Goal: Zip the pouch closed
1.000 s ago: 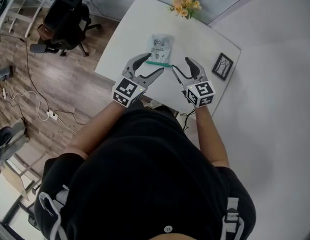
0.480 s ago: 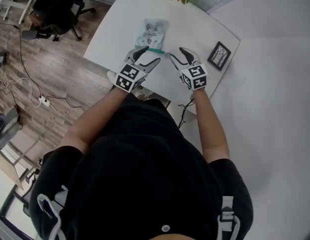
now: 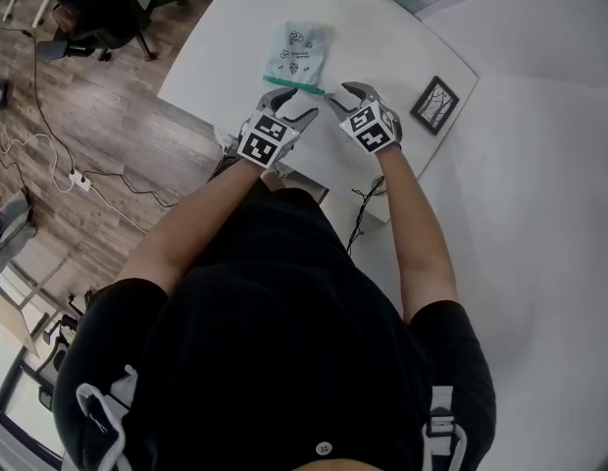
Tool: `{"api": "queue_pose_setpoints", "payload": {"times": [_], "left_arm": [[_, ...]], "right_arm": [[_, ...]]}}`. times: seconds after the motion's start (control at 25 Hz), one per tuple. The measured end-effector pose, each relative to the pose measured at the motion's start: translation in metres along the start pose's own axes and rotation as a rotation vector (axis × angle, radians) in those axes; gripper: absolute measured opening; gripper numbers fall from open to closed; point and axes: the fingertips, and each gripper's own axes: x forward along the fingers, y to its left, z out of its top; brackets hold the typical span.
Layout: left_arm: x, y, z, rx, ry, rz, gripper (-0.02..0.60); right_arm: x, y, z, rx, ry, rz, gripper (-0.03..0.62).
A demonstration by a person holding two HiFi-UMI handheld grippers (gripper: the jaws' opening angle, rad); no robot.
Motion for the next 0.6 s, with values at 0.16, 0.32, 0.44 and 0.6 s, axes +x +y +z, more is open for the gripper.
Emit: {"api": "queue_pose_setpoints", "payload": {"times": [0.16, 0.32, 0.44, 0.6], "left_arm": [[0.011, 0.003, -0.011, -0.021, 0.033, 0.012, 0.252], [0.020, 0.006, -0.018, -0.039, 0.060, 0.020, 0.245], [0.025, 0.008, -0.022, -0.061, 0.079, 0.023, 0.241], [0.035, 0.007, -0.029, -0.082, 0.106, 0.021, 0.231]], "right_arm": [[0.017, 0.002, -0.016, -0.133, 0.104, 0.017, 0.175], [0.029, 0.003, -0.022, -0.214, 0.168, 0.029, 0.153], [0.039, 0.006, -0.028, -0.267, 0.215, 0.053, 0.149], [0.051, 0.008, -0.039, -0.335, 0.266, 0.075, 0.133]]}}
